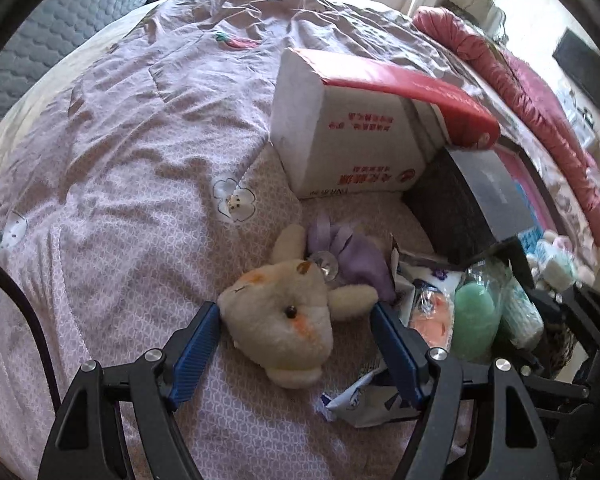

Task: Organize soft objects
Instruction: 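Grasp the cream plush bunny with the left tool while the right grasps a white wipes pack, then carry the plush bunny and wipes pack over the pink tray with both tools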

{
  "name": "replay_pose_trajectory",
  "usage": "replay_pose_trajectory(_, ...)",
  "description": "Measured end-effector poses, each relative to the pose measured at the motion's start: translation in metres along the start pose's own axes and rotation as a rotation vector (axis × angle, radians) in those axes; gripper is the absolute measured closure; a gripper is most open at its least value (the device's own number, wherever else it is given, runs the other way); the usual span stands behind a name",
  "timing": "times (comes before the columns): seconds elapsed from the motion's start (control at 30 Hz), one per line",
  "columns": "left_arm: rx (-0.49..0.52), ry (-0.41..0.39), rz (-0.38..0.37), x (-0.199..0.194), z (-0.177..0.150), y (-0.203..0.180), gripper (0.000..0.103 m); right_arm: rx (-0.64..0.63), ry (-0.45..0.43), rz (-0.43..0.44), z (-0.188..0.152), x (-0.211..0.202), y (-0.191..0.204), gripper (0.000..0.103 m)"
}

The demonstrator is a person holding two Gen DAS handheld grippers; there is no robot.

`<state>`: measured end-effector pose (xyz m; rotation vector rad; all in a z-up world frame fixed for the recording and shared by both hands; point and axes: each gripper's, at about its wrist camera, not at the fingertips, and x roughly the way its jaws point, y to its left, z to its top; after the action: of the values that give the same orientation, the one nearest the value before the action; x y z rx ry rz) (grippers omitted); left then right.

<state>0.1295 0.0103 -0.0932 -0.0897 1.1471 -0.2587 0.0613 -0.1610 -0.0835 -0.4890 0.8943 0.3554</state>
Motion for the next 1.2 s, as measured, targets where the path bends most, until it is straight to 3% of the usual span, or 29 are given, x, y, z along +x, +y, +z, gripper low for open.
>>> replay_pose_trajectory(0.2, -0.047, -0.024, -0.062, -0.001, 0.002, 0.008, 0.033, 0.213, -0.093, 0.117, -0.003, -0.026, -0.031, 0.073)
replay_pose_trajectory(0.37, -0.06, -0.035, -0.073, -0.002, 0.002, 0.009, 0.038, 0.3, -0.114, 0.165, -0.002, -0.031, -0.042, 0.073)
replay_pose_trajectory(0.57, -0.036, -0.074, -0.061, -0.014, 0.0, 0.006, 0.046, 0.324, -0.12, 0.187, -0.005, -0.035, -0.041, 0.073)
replay_pose_trajectory(1.0, -0.048, -0.124, -0.082, -0.039, 0.0, 0.007, 0.051, 0.339, -0.192, 0.203, 0.001, -0.063, -0.044, 0.073)
replay_pose_trajectory(1.07, -0.037, -0.138, -0.073, -0.045, 0.0, 0.005, 0.053, 0.356, -0.206, 0.203, 0.002, -0.068, -0.048, 0.073)
replay_pose_trajectory(1.13, -0.032, -0.158, -0.07, -0.052, 0.0, 0.002, 0.063, 0.368, -0.215, 0.198, 0.002, -0.072, -0.051, 0.073)
replay_pose_trajectory(1.2, -0.016, -0.166, -0.071, -0.057, 0.001, -0.002, 0.063, 0.375, -0.22, 0.198, 0.002, -0.075, -0.053, 0.073)
